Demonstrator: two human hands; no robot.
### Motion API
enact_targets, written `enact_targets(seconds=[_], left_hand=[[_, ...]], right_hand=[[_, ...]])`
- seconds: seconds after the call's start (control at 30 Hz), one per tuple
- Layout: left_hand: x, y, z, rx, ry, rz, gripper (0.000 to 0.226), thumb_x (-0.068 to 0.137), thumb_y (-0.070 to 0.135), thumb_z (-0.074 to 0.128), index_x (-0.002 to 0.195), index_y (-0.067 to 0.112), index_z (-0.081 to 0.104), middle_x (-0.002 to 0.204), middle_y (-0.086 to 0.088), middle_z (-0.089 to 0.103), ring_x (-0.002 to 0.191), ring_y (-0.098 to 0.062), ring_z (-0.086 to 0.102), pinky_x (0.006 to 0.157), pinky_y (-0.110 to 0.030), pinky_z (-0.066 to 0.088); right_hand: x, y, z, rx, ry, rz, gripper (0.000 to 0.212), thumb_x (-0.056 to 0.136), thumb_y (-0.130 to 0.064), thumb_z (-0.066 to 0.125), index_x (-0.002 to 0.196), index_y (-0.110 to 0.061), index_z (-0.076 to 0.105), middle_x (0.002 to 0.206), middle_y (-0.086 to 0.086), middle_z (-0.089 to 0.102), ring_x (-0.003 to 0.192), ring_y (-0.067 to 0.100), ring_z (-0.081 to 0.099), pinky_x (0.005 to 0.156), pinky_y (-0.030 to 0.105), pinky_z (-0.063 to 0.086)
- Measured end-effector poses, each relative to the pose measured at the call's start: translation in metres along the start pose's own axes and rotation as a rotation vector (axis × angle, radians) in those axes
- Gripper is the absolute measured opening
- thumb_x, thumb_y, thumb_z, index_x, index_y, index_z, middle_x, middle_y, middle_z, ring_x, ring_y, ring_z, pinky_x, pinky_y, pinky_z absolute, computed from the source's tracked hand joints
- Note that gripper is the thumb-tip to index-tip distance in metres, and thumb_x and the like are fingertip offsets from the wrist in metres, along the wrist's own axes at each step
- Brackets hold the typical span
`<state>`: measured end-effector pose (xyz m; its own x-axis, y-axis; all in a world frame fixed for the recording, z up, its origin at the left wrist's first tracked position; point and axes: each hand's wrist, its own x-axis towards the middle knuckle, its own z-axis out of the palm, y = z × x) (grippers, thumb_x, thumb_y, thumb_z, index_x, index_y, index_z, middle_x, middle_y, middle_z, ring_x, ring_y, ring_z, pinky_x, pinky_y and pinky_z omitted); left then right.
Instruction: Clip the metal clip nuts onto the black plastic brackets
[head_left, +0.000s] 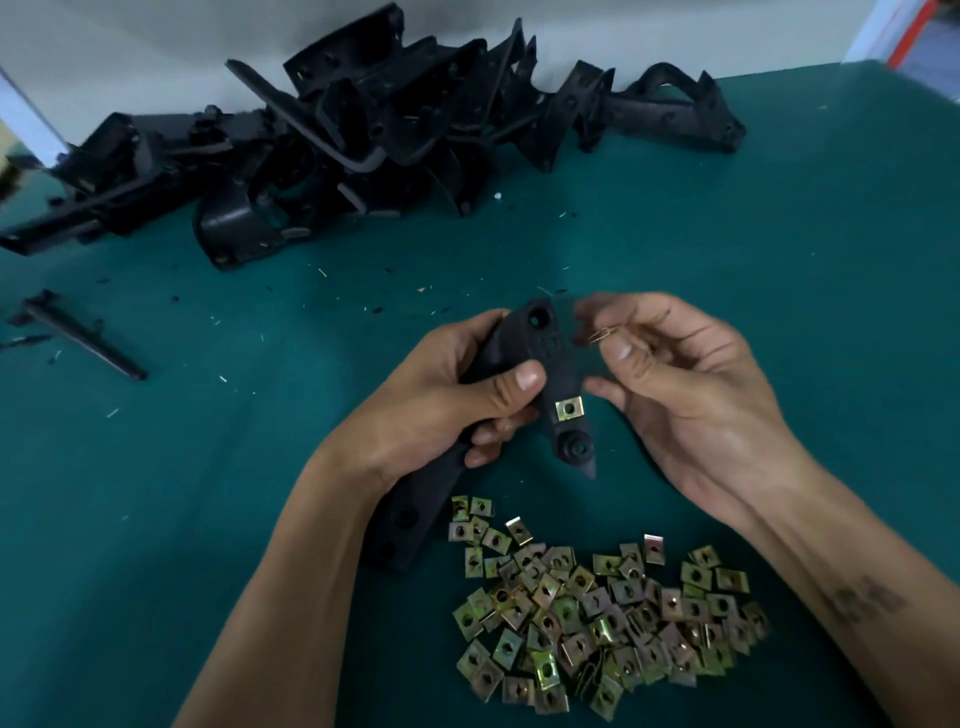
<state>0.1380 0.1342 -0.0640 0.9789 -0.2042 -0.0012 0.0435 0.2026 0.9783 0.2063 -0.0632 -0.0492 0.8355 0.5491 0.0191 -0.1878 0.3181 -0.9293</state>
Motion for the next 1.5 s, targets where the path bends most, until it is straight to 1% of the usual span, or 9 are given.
enact_targets(seconds=[0.1, 0.17, 0.27, 0.47, 0.6, 0.73, 0.93, 1.23, 1.5], left_hand=[[0.001, -0.002, -0.001, 0.007, -0.004, 0.004, 0.045, 0.084, 0.044, 0.077, 0.109, 0.012, 0.057, 0.065, -0.002, 0.046, 0.046, -0.012, 0.037, 0.040, -0.023, 0.037], [0.001, -0.003, -0.001, 0.002, -0.003, 0.004, 0.045, 0.084, 0.044, 0.077, 0.109, 0.012, 0.057, 0.065, -0.002, 0.045, 0.047, -0.012, 0.037, 0.041, -0.023, 0.037], [0.001, -0.003, -0.001, 0.002, -0.002, 0.000, 0.045, 0.084, 0.043, 0.077, 0.109, 0.012, 0.057, 0.065, -0.002, 0.046, 0.047, -0.012, 0.037, 0.041, -0.023, 0.038], [0.000, -0.001, 0.001, 0.013, -0.003, 0.000, 0.042, 0.086, 0.042, 0.076, 0.109, 0.012, 0.057, 0.065, -0.001, 0.046, 0.047, -0.012, 0.037, 0.041, -0.023, 0.038], [0.001, -0.001, 0.002, 0.026, -0.009, -0.002, 0.040, 0.086, 0.042, 0.075, 0.106, 0.013, 0.057, 0.065, -0.003, 0.045, 0.047, -0.012, 0.037, 0.041, -0.023, 0.038], [0.002, 0.000, 0.003, 0.044, 0.000, -0.011, 0.049, 0.085, 0.045, 0.076, 0.111, 0.009, 0.056, 0.066, -0.004, 0.045, 0.047, -0.013, 0.037, 0.042, -0.024, 0.037], [0.002, -0.001, 0.002, 0.044, 0.000, -0.012, 0.053, 0.085, 0.044, 0.076, 0.114, 0.005, 0.055, 0.066, -0.005, 0.045, 0.047, -0.013, 0.038, 0.041, -0.024, 0.037], [0.004, 0.000, 0.003, 0.081, -0.006, -0.011, 0.048, 0.083, 0.042, 0.074, 0.111, 0.007, 0.055, 0.063, -0.003, 0.045, 0.046, -0.012, 0.039, 0.041, -0.023, 0.038], [0.003, 0.001, 0.004, 0.068, -0.004, 0.001, 0.056, 0.084, 0.040, 0.072, 0.115, -0.002, 0.051, 0.063, -0.004, 0.045, 0.046, -0.013, 0.038, 0.041, -0.022, 0.037]], right_hand=[[-0.001, -0.001, -0.001, -0.053, 0.015, -0.024, 0.012, 0.072, -0.019, 0.076, 0.083, -0.020, 0.079, 0.072, 0.001, 0.063, 0.058, 0.013, 0.048, 0.049, 0.024, 0.037], [-0.002, -0.002, -0.002, -0.062, -0.004, -0.032, 0.011, 0.075, -0.017, 0.074, 0.085, -0.018, 0.079, 0.070, 0.000, 0.067, 0.048, 0.014, 0.050, 0.042, 0.021, 0.035], [-0.002, -0.003, -0.002, -0.008, -0.007, -0.033, 0.011, 0.080, -0.008, 0.069, 0.088, -0.010, 0.076, 0.072, 0.012, 0.070, 0.054, 0.020, 0.062, 0.048, 0.023, 0.049], [0.001, -0.004, -0.002, 0.056, 0.031, -0.091, 0.014, 0.078, -0.009, 0.072, 0.090, -0.002, 0.073, 0.079, 0.016, 0.074, 0.068, 0.023, 0.071, 0.062, 0.023, 0.058], [0.002, -0.002, -0.003, -0.121, 0.035, -0.170, 0.013, 0.079, -0.003, 0.076, 0.091, -0.004, 0.069, 0.075, 0.009, 0.073, 0.061, 0.020, 0.066, 0.059, 0.025, 0.053], [0.001, 0.002, 0.001, -0.128, 0.022, -0.200, 0.017, 0.080, -0.001, 0.077, 0.095, -0.006, 0.070, 0.078, 0.005, 0.075, 0.063, 0.018, 0.066, 0.062, 0.026, 0.053], [0.000, 0.004, 0.002, -0.056, 0.024, -0.154, 0.013, 0.079, -0.006, 0.074, 0.091, -0.008, 0.078, 0.082, 0.009, 0.074, 0.071, 0.019, 0.066, 0.065, 0.026, 0.052], [0.001, 0.006, -0.002, -0.267, 0.009, -0.216, 0.015, 0.085, -0.005, 0.071, 0.091, -0.017, 0.079, 0.079, 0.017, 0.070, 0.067, 0.023, 0.060, 0.066, 0.031, 0.048], [-0.001, 0.013, 0.010, -0.123, 0.060, -0.227, 0.016, 0.084, -0.003, 0.071, 0.088, -0.016, 0.080, 0.079, 0.012, 0.070, 0.069, 0.020, 0.057, 0.064, 0.026, 0.048]])
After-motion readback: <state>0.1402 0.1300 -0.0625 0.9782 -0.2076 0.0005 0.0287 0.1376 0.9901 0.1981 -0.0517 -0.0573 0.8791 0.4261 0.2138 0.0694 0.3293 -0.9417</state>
